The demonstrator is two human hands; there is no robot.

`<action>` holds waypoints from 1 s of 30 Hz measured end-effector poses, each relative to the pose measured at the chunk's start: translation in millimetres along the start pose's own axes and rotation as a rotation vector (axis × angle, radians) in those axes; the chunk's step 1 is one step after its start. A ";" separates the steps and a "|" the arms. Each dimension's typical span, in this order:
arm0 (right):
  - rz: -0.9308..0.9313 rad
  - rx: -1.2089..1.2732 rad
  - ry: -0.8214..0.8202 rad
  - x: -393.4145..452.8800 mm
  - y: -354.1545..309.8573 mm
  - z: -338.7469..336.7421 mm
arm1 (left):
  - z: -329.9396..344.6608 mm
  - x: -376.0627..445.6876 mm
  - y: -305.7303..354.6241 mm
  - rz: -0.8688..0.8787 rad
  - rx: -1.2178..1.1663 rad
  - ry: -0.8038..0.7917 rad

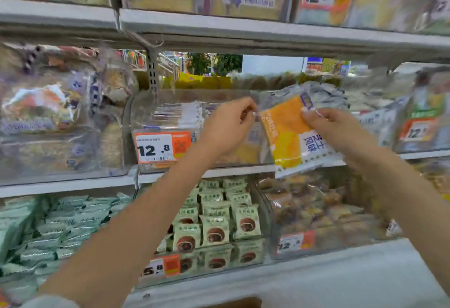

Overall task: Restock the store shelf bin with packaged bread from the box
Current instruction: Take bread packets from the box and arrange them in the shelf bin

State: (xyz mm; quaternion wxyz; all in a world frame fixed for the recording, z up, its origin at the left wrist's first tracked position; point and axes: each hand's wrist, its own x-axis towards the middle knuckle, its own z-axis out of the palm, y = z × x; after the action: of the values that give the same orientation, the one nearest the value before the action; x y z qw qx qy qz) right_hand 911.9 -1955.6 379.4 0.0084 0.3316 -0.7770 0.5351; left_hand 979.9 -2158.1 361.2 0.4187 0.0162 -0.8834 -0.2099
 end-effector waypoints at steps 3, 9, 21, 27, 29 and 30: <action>-0.052 -0.120 0.105 39.0 -17.9 -24.9 | 21.4 62.7 -0.3 0.022 -0.012 -0.186; -0.103 -0.289 0.259 94.1 -35.5 -46.8 | 48.7 114.6 -4.2 0.009 0.183 -0.775; -0.059 -0.663 0.058 145.6 -53.4 4.7 | 44.7 124.3 -28.7 -0.032 0.442 -0.960; -0.217 -0.859 0.150 162.2 -58.9 37.5 | 39.8 119.7 -39.8 -0.030 0.430 -0.941; -0.224 -0.928 0.147 163.7 -53.8 45.2 | 39.0 119.6 -40.5 -0.024 0.408 -0.933; -0.210 -0.974 0.137 163.5 -50.6 47.9 | 38.9 119.4 -40.5 -0.014 0.380 -0.932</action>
State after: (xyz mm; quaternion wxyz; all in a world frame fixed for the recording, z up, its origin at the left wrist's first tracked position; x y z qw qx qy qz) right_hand 827.3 -2088.9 460.8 0.2667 0.3298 -0.8966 0.1272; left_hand 867.5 -2205.5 411.3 -0.0319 0.0028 -0.9989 -0.0332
